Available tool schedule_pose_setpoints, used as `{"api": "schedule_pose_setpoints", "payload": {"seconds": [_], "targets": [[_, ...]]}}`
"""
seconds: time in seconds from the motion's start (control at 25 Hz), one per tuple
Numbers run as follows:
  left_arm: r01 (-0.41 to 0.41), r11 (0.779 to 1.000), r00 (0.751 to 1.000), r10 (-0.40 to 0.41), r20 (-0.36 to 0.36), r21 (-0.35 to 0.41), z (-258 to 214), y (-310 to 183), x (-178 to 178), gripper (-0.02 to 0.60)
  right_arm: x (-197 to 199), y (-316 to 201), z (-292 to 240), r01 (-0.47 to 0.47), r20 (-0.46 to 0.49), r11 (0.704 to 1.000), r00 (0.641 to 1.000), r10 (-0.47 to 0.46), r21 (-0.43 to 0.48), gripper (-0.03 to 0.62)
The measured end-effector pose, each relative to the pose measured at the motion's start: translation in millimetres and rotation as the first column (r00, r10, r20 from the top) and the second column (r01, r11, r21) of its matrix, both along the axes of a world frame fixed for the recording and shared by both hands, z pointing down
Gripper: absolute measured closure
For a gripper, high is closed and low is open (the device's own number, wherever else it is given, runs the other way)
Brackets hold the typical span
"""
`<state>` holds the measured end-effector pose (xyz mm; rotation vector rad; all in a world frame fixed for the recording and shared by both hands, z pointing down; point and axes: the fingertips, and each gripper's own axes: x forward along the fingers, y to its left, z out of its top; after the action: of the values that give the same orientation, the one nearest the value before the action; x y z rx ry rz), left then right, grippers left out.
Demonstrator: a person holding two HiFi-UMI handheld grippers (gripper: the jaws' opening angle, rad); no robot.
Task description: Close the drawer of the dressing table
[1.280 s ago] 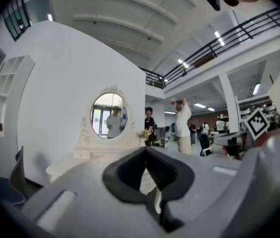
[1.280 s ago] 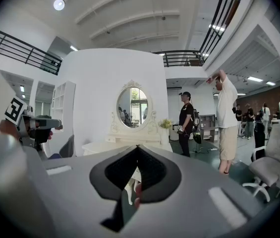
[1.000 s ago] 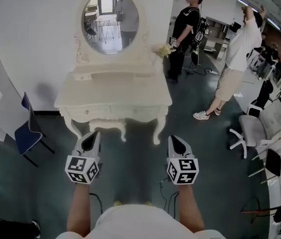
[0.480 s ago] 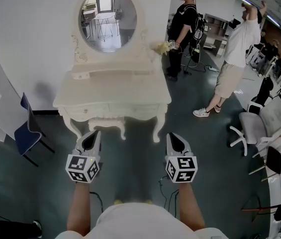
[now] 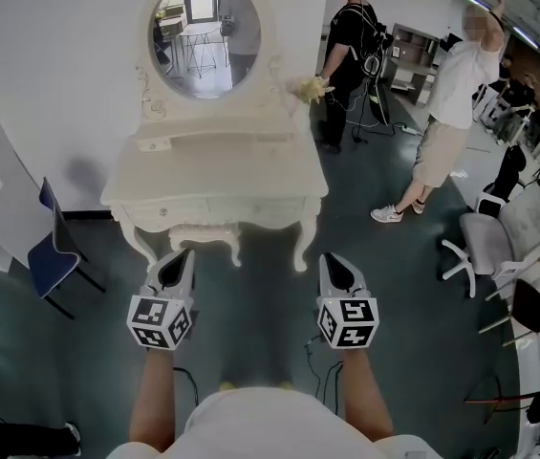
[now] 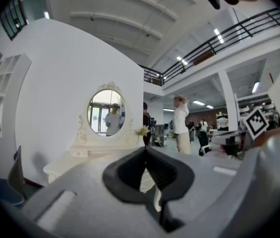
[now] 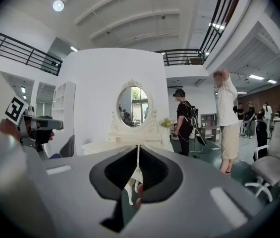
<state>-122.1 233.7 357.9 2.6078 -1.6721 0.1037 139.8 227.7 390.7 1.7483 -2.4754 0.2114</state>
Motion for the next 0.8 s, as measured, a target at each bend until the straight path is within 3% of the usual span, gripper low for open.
{"api": "schedule_pose_setpoints", "payload": {"seconds": [0.32,0.52,0.8], "targets": [[-0.001,1.0,1.0,0.001,-0.002,0.0,2.0,1.9,-1.9,0.583,-4.7,2.0,1.9,0.01,-0.004,1.0,1.0,-0.01,0.002,0.586],[-0.004,1.0,1.0,0.004,-0.001,-0.001,1.5,4.4,2.1,0.583,-5.4,4.0,-0.8,0.018,-0.015,1.0,1.0,-0.018,0.013,0.539],[-0.001,1.0,1.0,0.001,0.005,-0.009,4.4,6.5,9.8,0.583,0.5,5.1,3.8,0.02,-0.009,1.0,1.0,-0.02,0.008,0.528]]}}
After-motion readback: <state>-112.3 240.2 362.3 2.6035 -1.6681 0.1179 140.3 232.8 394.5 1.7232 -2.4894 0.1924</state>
